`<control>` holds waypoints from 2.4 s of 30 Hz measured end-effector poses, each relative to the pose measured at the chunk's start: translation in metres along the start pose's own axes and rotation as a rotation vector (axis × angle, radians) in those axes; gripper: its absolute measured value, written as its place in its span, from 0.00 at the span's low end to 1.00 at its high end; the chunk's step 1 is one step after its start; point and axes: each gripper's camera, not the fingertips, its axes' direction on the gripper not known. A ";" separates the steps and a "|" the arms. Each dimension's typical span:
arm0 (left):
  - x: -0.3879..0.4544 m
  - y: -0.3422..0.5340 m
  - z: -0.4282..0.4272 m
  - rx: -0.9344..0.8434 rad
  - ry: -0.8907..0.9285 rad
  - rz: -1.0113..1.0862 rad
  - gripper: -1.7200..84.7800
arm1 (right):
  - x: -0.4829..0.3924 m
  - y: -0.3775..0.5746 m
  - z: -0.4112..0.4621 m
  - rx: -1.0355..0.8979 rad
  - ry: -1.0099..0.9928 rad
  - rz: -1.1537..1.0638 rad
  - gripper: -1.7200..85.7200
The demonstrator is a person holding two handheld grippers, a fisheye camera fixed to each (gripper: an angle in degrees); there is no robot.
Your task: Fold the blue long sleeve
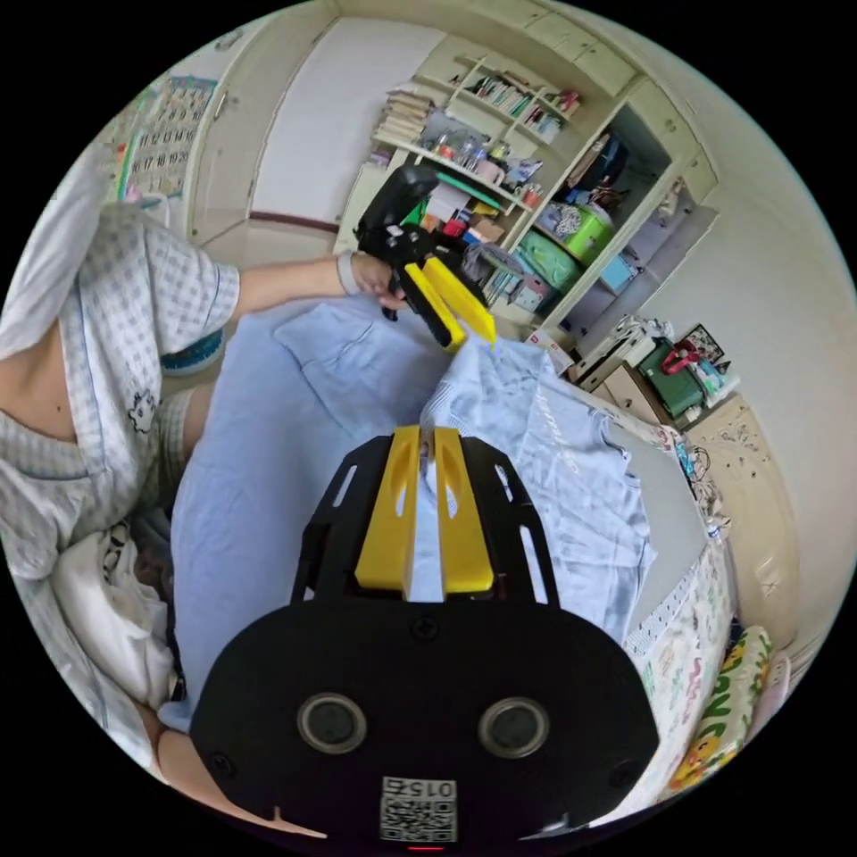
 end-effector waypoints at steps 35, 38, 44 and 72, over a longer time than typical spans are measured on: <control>-0.130 0.201 -0.009 -0.192 -0.412 -0.543 0.13 | 0.184 0.056 -0.151 -0.128 -0.368 0.197 0.14; -0.125 0.202 -0.004 -0.202 -0.413 -0.523 0.13 | 0.194 0.043 -0.142 -0.127 -0.447 0.210 0.13; -0.121 0.206 0.000 -0.205 -0.417 -0.533 0.14 | 0.192 0.027 -0.154 -0.153 -0.358 0.157 0.11; -0.093 0.156 0.031 -0.275 -0.369 -0.564 0.15 | 0.258 0.103 -0.267 0.189 -0.230 0.618 0.06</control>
